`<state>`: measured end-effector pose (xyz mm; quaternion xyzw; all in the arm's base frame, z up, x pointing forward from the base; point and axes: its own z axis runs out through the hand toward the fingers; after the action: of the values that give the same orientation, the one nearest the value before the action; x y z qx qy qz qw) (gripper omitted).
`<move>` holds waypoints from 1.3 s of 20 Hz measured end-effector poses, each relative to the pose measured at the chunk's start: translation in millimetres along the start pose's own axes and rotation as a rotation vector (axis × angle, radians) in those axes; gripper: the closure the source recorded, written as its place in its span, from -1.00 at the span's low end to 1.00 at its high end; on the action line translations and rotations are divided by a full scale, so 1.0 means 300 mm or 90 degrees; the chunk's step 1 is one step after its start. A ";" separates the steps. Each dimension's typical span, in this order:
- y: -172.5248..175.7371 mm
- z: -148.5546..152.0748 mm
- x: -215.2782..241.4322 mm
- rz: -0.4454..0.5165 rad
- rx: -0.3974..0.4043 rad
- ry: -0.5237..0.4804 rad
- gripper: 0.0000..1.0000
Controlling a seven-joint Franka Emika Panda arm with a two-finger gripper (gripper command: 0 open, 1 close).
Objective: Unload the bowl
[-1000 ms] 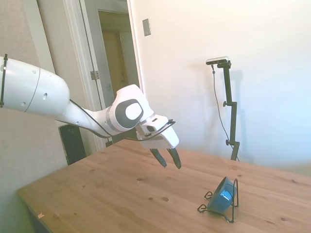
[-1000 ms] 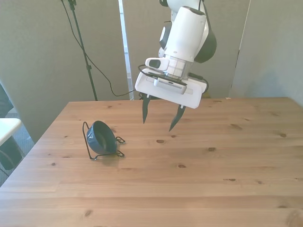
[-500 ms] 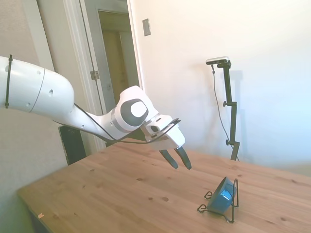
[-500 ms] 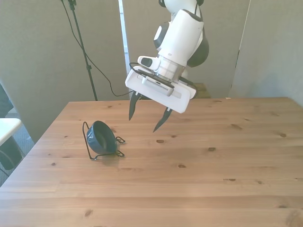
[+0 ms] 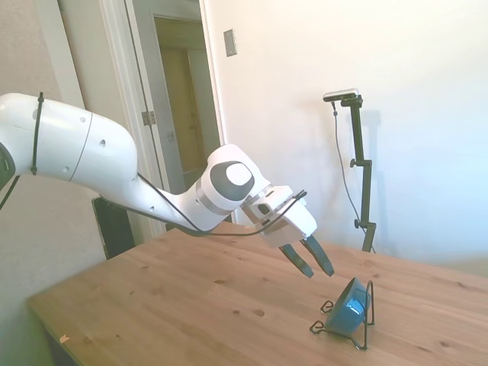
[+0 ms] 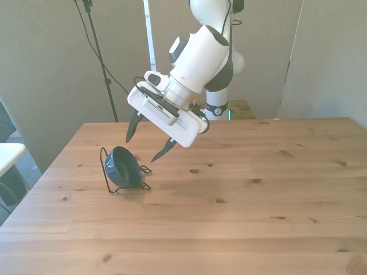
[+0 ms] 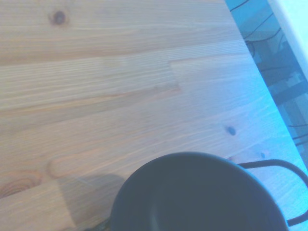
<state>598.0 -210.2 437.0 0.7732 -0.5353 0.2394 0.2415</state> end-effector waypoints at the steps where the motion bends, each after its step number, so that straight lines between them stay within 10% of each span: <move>1: -0.001 0.010 0.006 0.001 -0.006 0.003 -1.00; 15: 0.011 0.158 0.050 0.012 -0.057 0.024 -1.00; 16: 0.006 0.163 0.049 0.012 -0.058 0.024 1.00; 26: 0.000 0.179 0.056 0.005 -0.067 0.042 1.00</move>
<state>609.4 -256.1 406.3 0.7488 -0.5420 0.2376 0.2984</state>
